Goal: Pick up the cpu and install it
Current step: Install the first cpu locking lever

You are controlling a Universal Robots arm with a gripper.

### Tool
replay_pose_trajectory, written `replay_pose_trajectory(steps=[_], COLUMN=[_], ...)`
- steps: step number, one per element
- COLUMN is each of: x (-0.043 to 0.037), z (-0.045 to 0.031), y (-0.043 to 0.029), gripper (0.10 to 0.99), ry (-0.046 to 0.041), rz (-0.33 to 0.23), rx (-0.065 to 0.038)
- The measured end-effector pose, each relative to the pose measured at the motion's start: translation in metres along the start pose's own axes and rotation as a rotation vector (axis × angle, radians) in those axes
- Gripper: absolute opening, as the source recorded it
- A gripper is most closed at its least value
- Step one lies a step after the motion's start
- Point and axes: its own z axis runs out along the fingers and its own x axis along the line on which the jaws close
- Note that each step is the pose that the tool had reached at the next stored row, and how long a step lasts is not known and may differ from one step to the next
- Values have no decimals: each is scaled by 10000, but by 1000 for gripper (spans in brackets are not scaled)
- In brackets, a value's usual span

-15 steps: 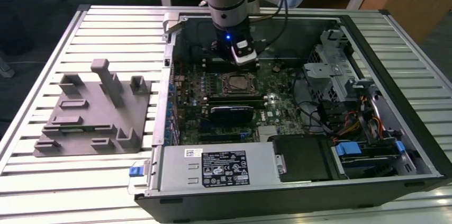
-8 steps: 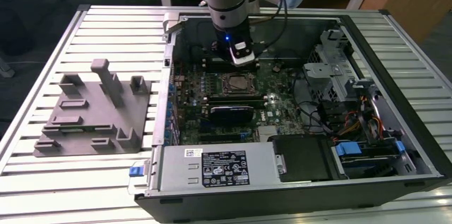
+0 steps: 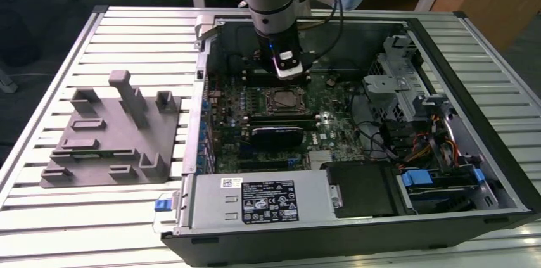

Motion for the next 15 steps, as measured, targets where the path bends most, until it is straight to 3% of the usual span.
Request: replay_pose_trajectory(steps=[10,15], x=[-2,-8], z=[25,35], y=[-5,-12], gripper=[106,106], ry=[-65,-58], rz=[346,399], rx=[63,41])
